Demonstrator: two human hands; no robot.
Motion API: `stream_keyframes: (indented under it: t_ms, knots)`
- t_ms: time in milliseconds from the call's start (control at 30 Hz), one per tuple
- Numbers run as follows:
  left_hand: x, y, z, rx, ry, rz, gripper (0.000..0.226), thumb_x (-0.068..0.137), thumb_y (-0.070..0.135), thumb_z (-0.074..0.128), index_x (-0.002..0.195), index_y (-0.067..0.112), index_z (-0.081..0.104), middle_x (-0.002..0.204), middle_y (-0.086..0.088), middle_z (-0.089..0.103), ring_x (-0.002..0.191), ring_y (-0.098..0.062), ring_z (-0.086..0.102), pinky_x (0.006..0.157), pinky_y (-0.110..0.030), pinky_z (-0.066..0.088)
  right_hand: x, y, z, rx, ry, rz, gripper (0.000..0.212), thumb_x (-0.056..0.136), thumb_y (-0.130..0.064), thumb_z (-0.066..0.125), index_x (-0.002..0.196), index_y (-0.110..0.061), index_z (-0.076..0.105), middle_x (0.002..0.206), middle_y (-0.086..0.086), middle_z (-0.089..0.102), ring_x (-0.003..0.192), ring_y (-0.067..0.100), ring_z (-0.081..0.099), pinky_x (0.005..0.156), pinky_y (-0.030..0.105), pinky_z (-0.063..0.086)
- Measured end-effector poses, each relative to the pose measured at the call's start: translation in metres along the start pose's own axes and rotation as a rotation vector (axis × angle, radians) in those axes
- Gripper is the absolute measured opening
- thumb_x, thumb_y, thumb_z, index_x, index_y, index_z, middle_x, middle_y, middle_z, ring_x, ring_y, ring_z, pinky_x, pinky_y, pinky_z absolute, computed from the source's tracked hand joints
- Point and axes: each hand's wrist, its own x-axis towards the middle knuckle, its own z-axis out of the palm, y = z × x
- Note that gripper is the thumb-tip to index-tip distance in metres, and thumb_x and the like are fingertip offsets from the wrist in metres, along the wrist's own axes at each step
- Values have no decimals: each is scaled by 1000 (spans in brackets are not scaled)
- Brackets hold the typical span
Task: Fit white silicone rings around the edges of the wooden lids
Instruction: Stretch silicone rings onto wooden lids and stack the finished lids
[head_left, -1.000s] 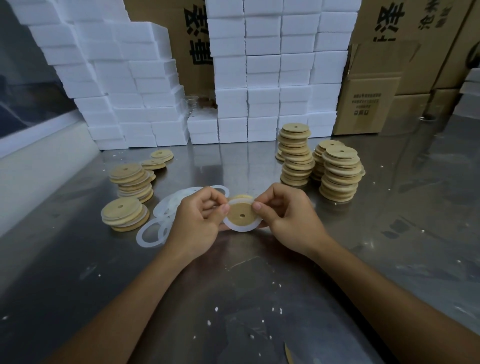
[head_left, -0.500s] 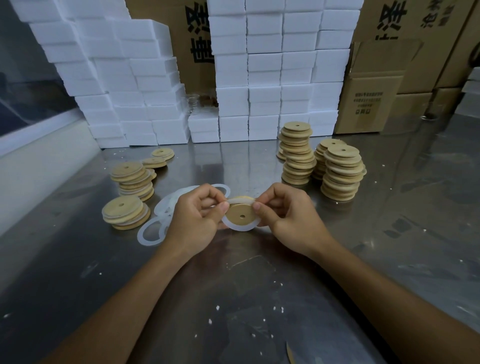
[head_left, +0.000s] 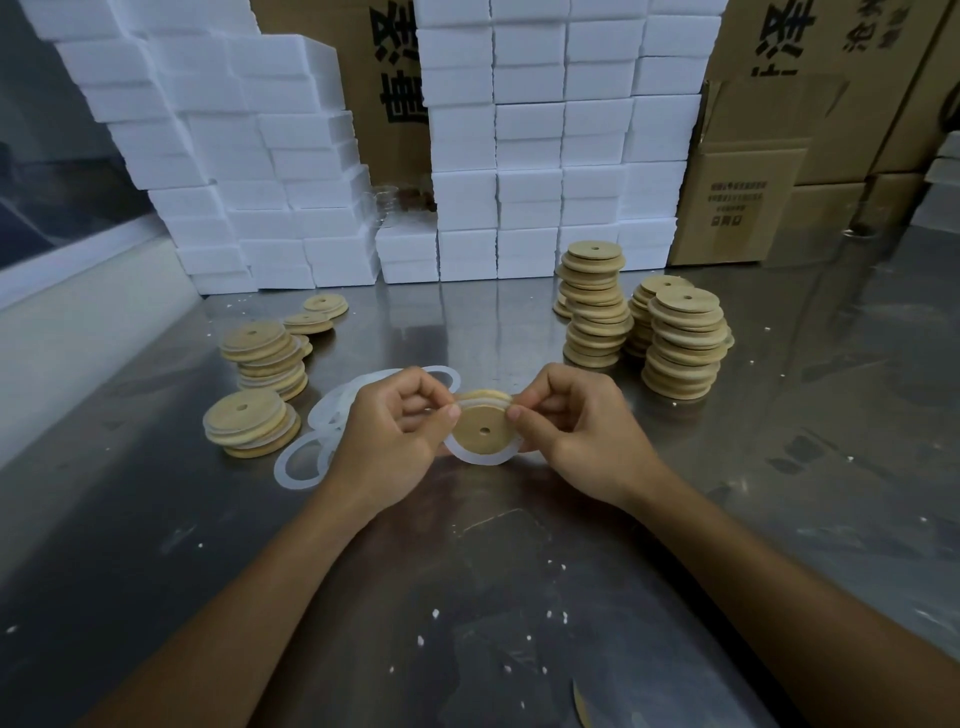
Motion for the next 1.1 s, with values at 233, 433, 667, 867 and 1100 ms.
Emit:
stream_keyframes:
  t_ms: [233,433,667,867,1100]
  knots:
    - [1,2,-5,-95,-37,-87,17,86,-4,67,75,8,61,87,-12,75,82,-23,74,72,-39,62,3,0,-3,27,-33,48,6,89,-9,70,86,-5,66,82,6,76,77,19,74,77,47,61]
    - [3,2,-8,-88,-47,-93,19,84,-10,66,71,4,61,81,-8,73,74,-13,73,62,-23,58,3,1,-2,60,-46,98,7,90,-9,69,89,-2,66,85,8,77,82,20,75,76,44,63]
    - [5,-1,-16,51,-65,-33,22,82,-9,69,67,6,63,75,-8,72,70,-17,71,64,-26,59,4,7,0,56,-36,130,8,90,-11,70,84,-7,66,82,8,76,79,27,75,78,47,62]
    - [3,-7,-16,279,-111,58,19,81,2,74,70,17,68,82,10,73,80,-12,68,73,-33,54,1,6,-1,-54,-5,65,4,89,-8,70,85,-7,68,90,3,76,75,25,74,73,48,62]
    - [2,-11,-12,380,-83,93,25,82,9,75,70,27,63,75,11,66,69,-6,58,63,-21,42,-1,4,2,-267,38,-109,2,90,-15,69,92,-16,68,86,-8,73,77,9,70,74,36,60]
